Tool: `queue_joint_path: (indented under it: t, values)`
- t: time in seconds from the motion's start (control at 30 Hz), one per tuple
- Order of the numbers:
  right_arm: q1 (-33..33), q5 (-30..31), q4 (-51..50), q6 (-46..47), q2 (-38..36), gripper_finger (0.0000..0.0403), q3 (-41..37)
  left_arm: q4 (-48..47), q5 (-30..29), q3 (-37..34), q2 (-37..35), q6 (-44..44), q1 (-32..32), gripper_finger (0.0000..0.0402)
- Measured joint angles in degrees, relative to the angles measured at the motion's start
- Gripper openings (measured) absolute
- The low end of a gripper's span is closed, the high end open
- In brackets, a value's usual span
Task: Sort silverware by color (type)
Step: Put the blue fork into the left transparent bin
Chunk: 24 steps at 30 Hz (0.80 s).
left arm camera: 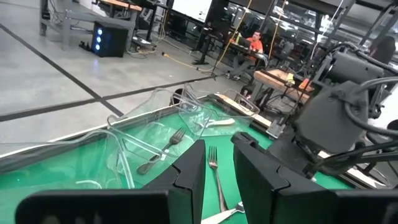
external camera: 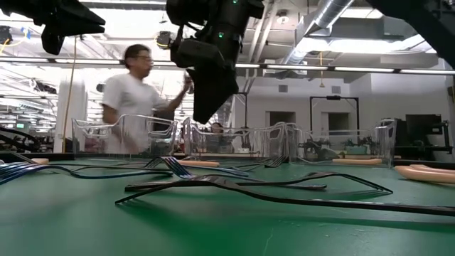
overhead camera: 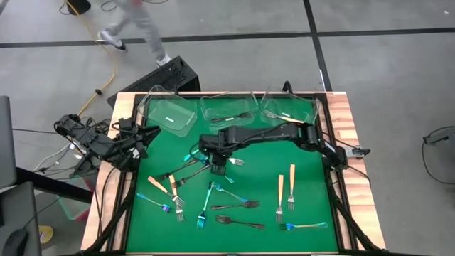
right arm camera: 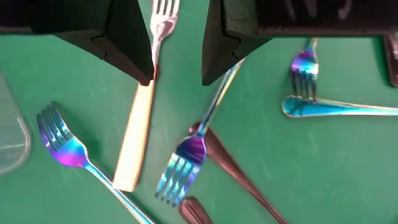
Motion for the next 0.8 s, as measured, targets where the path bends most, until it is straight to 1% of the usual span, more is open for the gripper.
queue_joint_path:
  t: [0.27, 0.33, 0.47, 0.7, 0.8]
  values:
    - [-0.07, -0.18, 1.78, 3.62, -0.07, 0.0159, -4.93, -0.02, 0.00, 0.00, 0.00, 0.00, 0.00, 0.0069]
    - [-0.08, -1.49, 2.16, 4.65, -0.07, 0.0159, -6.09, -0.07, 0.00, 0.01, 0.00, 0.00, 0.00, 0.0069]
    - [-0.02, -3.27, 3.29, 4.73, -0.07, 0.0159, -6.13, -0.48, 0.00, 0.00, 0.00, -0.02, 0.01, 0.0069]
    - [-0.33, -3.32, 6.10, 4.45, -0.07, 0.0159, -6.10, -0.48, 0.00, 0.01, 0.00, -0.02, 0.00, 0.0069]
    - [-0.56, -5.38, 7.58, 4.40, -0.06, 0.0159, -6.10, -0.48, 0.00, 0.00, 0.00, -0.02, 0.00, 0.0069]
